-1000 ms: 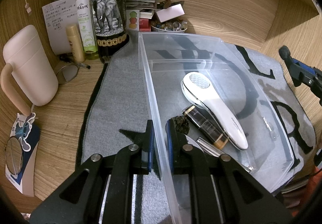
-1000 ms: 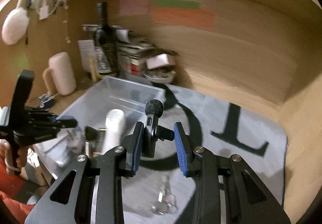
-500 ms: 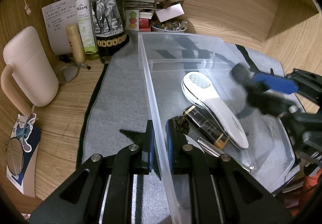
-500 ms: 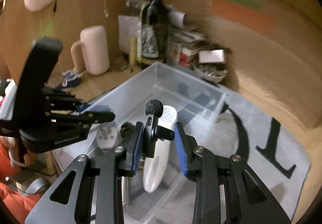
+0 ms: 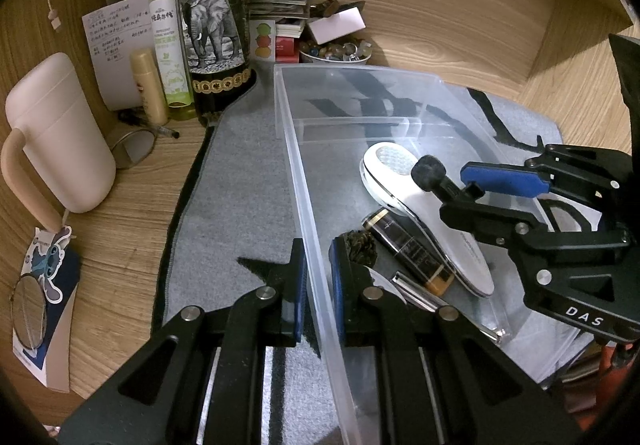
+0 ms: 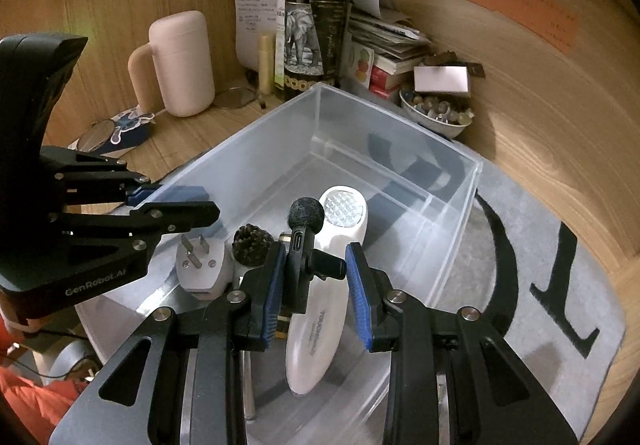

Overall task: Organize rigid objects
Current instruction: 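Carry the black USB plug into the clear box and release it, then move the right gripper to the key ring and grasp it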

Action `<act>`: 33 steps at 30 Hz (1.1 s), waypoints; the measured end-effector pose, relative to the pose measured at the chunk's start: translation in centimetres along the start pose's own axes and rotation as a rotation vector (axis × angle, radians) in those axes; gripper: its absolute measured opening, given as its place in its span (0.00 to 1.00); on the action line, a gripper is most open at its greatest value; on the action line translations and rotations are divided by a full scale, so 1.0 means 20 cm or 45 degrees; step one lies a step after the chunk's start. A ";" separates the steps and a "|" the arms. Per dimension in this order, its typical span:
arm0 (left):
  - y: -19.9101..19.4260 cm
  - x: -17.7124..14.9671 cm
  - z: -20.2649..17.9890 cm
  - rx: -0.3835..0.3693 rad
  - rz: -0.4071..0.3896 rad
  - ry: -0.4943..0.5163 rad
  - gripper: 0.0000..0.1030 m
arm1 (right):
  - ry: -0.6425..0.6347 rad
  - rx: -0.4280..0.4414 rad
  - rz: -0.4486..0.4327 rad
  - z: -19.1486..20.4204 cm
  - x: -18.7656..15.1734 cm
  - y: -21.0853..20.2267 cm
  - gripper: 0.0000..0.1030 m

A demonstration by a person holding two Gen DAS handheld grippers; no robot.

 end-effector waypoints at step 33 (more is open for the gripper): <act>0.00 0.00 0.00 0.005 0.003 0.004 0.11 | 0.241 -0.288 -0.120 -0.38 -0.24 -0.38 0.54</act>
Point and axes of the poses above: each gripper's, at about its wrist camera, not at the fingertips, and y roughly the way its jaws point, z to its left, x to its top, the point moved 2 cm from there along y, roughly the way its jaws point, and after that the axes turned 2 degrees about y, right-handed, at the moved point
